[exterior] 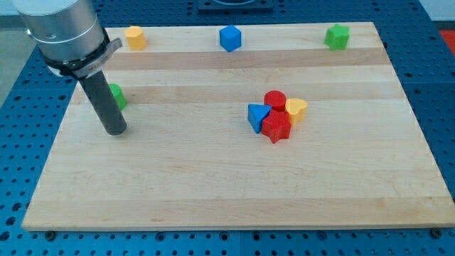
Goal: Move the blue cube towards group of blocks
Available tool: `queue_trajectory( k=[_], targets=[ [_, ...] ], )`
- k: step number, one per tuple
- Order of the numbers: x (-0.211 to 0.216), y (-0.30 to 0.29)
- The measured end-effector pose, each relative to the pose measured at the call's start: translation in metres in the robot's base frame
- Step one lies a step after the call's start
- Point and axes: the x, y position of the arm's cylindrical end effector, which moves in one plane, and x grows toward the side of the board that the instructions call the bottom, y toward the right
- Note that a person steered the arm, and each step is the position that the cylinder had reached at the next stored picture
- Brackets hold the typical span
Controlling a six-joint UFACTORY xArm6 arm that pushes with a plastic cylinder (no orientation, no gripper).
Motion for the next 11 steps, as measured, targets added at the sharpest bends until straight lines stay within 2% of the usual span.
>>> queue_trajectory(
  k=[1,2,3,5,7,9,11],
  targets=[
    [0.0,-0.005],
    [0.0,-0.038],
    [-0.013,-0.073],
    [-0.057,-0.08],
    [-0.059,-0.008],
    [-0.094,0.019],
    [-0.101,0.066]
  ],
)
